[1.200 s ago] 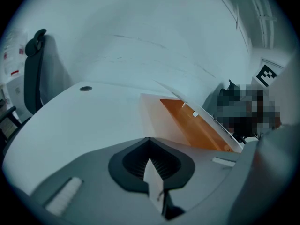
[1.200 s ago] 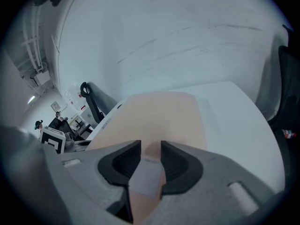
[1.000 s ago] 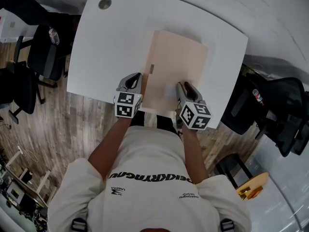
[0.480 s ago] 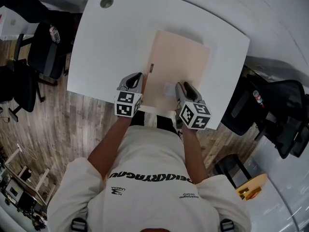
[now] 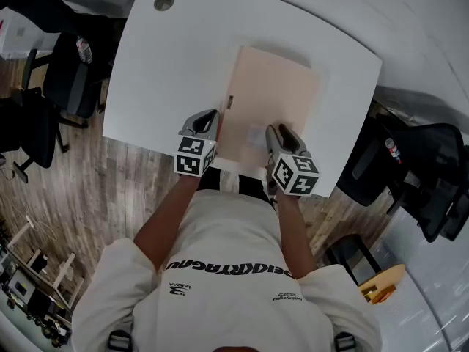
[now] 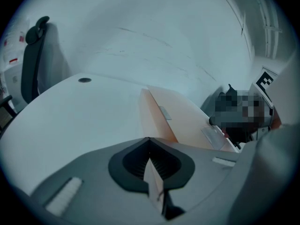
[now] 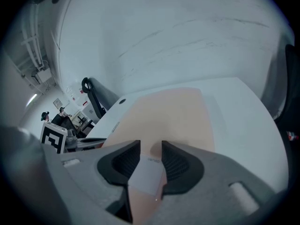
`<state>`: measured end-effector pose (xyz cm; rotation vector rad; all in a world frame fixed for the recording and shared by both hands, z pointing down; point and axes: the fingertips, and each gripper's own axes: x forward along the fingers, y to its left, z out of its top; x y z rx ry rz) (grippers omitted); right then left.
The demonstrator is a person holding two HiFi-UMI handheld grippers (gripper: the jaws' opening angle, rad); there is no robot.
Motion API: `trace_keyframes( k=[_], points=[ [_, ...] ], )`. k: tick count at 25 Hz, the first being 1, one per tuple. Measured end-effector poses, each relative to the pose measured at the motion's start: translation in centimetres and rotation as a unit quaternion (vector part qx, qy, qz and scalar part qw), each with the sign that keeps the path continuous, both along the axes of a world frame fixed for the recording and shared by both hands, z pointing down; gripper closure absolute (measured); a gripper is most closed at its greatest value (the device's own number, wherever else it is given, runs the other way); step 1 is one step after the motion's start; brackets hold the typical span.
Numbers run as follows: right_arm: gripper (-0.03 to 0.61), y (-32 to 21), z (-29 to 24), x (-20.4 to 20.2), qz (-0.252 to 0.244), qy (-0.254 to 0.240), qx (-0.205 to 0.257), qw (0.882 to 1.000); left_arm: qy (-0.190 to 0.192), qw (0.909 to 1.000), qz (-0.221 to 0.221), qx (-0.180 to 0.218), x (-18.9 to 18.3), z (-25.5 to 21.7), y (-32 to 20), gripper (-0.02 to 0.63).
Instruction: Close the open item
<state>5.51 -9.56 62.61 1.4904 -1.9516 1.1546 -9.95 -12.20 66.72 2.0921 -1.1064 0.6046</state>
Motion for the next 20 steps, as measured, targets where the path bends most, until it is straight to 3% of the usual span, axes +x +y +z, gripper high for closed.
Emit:
trace_keyframes(
  k=[20],
  points=[
    [0.422,0.2,1.1,-0.9,-0.03,0.018,-0.015,0.999,0.003,1.0,0.008,-0.006,0.2,0.4,-0.1,0.614]
  ],
)
